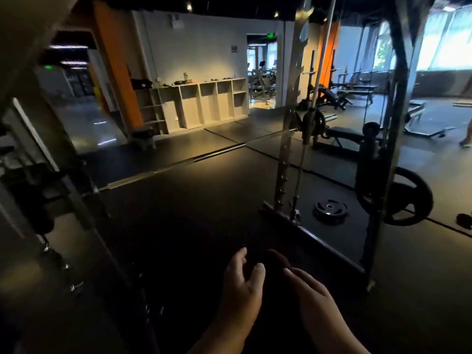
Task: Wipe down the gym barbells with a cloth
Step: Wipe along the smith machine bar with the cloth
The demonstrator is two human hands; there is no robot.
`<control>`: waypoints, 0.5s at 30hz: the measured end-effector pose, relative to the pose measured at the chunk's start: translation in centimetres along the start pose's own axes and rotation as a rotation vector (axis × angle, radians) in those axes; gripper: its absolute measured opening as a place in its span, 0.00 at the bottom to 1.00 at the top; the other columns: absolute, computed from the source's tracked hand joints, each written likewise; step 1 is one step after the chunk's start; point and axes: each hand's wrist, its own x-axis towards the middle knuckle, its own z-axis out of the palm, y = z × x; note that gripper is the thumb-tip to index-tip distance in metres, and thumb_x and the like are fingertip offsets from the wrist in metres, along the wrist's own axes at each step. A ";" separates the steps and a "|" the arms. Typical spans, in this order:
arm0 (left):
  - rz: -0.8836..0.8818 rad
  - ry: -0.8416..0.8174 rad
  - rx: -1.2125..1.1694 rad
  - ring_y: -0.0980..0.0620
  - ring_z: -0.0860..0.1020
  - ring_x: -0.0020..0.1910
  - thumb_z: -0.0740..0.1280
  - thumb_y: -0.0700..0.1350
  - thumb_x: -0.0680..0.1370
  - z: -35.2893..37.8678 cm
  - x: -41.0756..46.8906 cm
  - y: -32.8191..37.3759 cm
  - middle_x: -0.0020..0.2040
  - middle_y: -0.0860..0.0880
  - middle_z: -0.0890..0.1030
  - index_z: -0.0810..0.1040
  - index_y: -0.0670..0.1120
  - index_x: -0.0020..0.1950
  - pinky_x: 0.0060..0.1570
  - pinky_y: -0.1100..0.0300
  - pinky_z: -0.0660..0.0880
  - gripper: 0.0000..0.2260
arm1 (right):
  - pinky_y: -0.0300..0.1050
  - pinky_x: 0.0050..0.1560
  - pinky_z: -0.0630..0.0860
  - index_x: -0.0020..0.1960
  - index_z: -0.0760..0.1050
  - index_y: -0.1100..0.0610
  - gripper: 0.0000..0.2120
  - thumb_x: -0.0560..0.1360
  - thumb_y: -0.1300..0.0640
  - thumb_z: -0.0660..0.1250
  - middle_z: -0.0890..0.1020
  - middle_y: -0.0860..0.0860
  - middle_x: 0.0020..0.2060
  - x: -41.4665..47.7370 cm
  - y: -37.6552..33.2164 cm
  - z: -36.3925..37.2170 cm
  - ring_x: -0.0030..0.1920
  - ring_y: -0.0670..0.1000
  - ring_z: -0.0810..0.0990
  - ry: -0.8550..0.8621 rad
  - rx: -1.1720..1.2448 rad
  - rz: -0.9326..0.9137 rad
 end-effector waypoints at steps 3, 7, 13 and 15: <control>-0.074 0.045 -0.022 0.56 0.75 0.66 0.61 0.59 0.82 2.0 4.2 0.7 0.69 0.57 0.75 0.72 0.61 0.71 0.69 0.53 0.72 0.17 | 0.45 0.41 0.81 0.58 0.83 0.62 0.13 0.81 0.60 0.63 0.87 0.58 0.47 4.2 -3.3 -1.2 0.42 0.52 0.87 -0.184 0.086 0.103; -0.037 0.185 -0.019 0.61 0.76 0.61 0.60 0.58 0.84 5.2 9.4 2.8 0.63 0.59 0.78 0.76 0.59 0.66 0.66 0.59 0.74 0.13 | 0.54 0.61 0.74 0.65 0.83 0.54 0.21 0.82 0.46 0.58 0.84 0.58 0.61 9.8 -7.0 -3.3 0.60 0.58 0.84 -0.340 0.151 0.299; -0.063 0.302 0.157 0.64 0.72 0.64 0.57 0.54 0.85 6.9 15.8 3.3 0.67 0.59 0.74 0.72 0.55 0.72 0.52 0.80 0.66 0.16 | 0.54 0.59 0.74 0.66 0.81 0.49 0.19 0.84 0.47 0.57 0.84 0.58 0.61 19.6 -9.9 -3.8 0.63 0.62 0.81 -0.387 0.034 0.405; -0.099 0.351 0.167 0.65 0.72 0.60 0.58 0.53 0.85 6.5 18.1 2.3 0.68 0.57 0.76 0.73 0.55 0.73 0.46 0.83 0.66 0.16 | 0.56 0.57 0.74 0.65 0.81 0.48 0.17 0.83 0.48 0.58 0.84 0.59 0.60 23.0 -10.5 -3.0 0.64 0.64 0.80 -0.399 -0.022 0.430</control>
